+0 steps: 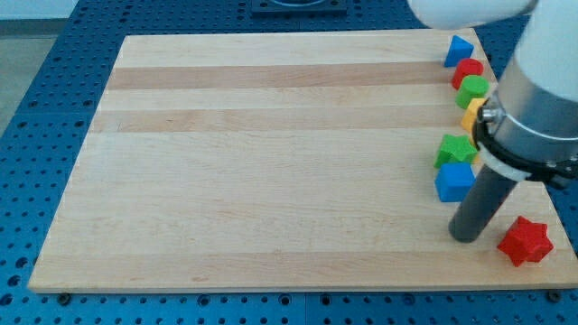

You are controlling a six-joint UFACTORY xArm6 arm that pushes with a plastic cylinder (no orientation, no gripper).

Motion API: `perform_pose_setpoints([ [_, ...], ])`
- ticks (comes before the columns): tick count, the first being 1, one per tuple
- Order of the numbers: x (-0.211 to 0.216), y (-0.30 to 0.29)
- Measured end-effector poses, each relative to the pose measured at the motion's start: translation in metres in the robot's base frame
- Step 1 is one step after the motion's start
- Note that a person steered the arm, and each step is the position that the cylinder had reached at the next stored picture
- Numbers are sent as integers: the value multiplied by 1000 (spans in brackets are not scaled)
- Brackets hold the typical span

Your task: Move the green star below the yellow heart

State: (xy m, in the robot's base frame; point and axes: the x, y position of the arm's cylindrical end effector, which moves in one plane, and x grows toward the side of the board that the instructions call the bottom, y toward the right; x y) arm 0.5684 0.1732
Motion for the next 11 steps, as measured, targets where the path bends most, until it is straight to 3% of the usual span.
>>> perform_pose_setpoints([
  [2,-4,-49],
  [4,-41,-79],
  [6,-98,-79],
  [8,-105,-79],
  [11,-155,-69],
])
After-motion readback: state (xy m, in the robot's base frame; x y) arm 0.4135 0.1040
